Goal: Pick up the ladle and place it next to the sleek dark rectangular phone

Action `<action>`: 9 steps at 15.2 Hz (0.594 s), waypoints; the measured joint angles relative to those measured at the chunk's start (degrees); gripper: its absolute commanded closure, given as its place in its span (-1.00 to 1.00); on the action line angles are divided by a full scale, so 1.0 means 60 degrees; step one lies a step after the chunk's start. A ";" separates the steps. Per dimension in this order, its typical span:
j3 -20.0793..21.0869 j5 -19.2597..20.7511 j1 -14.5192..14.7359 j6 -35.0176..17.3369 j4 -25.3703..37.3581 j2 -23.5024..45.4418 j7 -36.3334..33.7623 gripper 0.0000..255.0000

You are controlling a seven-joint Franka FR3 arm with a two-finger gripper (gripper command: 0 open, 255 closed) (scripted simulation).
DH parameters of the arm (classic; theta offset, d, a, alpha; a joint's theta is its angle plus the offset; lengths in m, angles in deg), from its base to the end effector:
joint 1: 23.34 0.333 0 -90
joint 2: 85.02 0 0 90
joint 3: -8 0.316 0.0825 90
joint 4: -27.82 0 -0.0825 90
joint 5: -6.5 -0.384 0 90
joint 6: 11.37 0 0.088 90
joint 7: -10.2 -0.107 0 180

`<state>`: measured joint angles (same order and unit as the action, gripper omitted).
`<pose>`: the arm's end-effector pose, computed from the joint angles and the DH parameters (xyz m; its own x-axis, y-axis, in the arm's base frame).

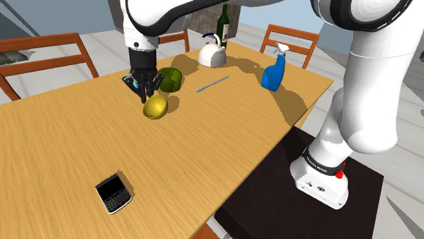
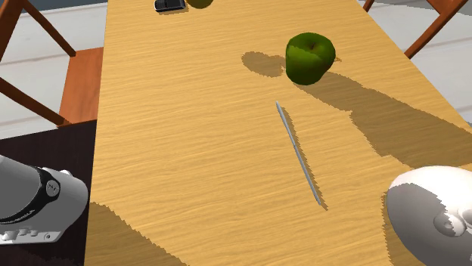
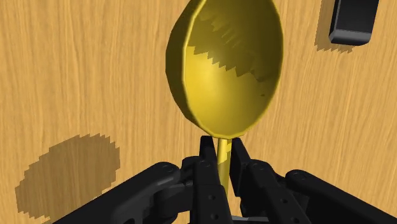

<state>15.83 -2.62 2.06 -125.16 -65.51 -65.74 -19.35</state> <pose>0.5507 0.3614 0.4304 0.9968 0.0005 -0.0803 -0.0135 -0.9847 -0.1738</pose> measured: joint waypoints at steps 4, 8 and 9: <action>0.0088 0.0094 0.0258 -0.0154 0.0346 0.0444 -0.0341 1.00; 0.0091 0.0089 0.0284 -0.0588 0.0056 0.0592 -0.0308 1.00; 0.0092 0.0082 0.0284 -0.0701 -0.0039 0.0613 -0.0288 1.00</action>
<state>16.39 -2.12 3.76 -129.37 -65.75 -62.06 -21.08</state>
